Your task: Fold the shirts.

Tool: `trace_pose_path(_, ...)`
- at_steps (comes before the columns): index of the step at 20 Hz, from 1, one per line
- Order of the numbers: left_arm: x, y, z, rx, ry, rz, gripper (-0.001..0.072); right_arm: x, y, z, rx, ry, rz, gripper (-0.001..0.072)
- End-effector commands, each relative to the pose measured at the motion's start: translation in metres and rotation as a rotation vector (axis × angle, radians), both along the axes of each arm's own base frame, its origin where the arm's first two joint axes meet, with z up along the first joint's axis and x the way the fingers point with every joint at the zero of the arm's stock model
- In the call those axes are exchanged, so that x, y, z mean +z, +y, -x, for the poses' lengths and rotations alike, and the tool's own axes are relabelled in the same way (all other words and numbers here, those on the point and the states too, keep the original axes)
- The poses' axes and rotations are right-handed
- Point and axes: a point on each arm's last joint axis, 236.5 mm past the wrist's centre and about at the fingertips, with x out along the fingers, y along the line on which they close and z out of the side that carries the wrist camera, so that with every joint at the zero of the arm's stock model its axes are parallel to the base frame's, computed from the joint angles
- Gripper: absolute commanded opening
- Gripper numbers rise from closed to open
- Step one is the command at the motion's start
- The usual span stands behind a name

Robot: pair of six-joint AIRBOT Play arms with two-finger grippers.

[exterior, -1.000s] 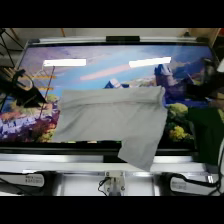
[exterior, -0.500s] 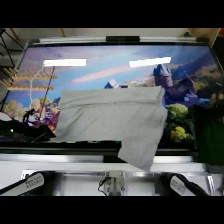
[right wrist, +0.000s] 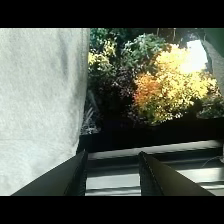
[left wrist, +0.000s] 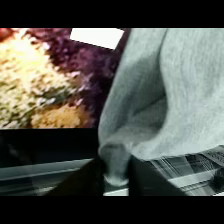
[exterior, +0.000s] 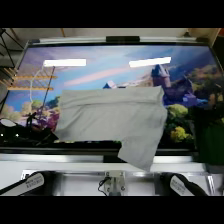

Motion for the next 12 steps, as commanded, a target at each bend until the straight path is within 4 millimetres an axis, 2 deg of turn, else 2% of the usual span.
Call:
trace_pose_path(1,-0.013,0.003,0.007,0.034,0.026,-0.028,0.0048,-0.007,0.008,0.010,0.004,0.041,-0.030,0.0455)
trace_pose_path(3,-0.012,0.002,0.008,0.035,0.028,-0.026,0.0040,-0.034,0.027,0.034,0.018,0.120,-0.102,0.0472)
trace_pose_path(5,-0.011,0.001,0.009,0.031,0.033,-0.020,0.0039,-0.061,0.062,0.055,0.041,0.158,-0.237,0.0472)
trace_pose_path(6,-0.010,0.000,0.010,0.028,0.034,-0.018,0.0039,-0.068,0.087,0.060,0.025,0.151,-0.337,0.0472)
trace_pose_path(7,-0.009,0.001,0.010,0.028,0.031,-0.019,0.0039,-0.077,0.099,0.066,0.023,0.147,-0.379,0.0472)
trace_pose_path(10,-0.009,0.001,0.010,0.019,0.026,-0.019,0.0039,-0.115,0.101,0.100,0.030,0.246,-0.302,0.0471)
trace_pose_path(12,-0.009,0.001,0.010,0.022,0.028,-0.019,0.0039,-0.129,0.115,0.108,0.081,0.257,-0.282,0.0471)
